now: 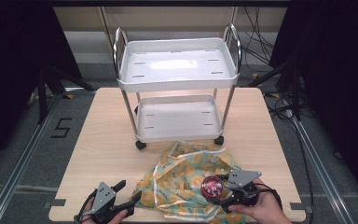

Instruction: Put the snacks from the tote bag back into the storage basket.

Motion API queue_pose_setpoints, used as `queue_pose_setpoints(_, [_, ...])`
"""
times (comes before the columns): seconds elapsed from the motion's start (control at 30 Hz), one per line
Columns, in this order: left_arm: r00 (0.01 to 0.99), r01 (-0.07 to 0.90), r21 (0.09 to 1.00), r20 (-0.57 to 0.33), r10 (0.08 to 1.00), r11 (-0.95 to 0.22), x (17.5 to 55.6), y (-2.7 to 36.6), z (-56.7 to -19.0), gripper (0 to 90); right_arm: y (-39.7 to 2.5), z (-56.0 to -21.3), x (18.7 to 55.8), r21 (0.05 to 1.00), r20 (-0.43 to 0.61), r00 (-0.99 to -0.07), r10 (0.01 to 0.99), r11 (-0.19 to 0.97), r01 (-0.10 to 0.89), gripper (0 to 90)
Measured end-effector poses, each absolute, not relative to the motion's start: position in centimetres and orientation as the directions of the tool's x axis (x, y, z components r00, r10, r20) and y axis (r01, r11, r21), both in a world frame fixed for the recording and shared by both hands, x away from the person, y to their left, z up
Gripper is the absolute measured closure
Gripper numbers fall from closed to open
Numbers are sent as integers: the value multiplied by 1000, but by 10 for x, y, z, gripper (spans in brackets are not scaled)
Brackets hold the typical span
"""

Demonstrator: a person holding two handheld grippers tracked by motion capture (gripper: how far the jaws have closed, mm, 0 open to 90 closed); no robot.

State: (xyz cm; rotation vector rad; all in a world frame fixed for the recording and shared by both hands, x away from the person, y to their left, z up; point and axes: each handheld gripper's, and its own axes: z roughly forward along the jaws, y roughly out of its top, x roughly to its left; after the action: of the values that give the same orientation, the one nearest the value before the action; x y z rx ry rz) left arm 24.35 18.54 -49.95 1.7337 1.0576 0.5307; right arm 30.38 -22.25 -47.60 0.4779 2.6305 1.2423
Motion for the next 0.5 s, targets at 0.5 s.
queue_pose_setpoints(0.5, [516,407,907,-128,847,-111,243,183,-500,296,-225,-458,307,803,-43,-917,398,559,205,261])
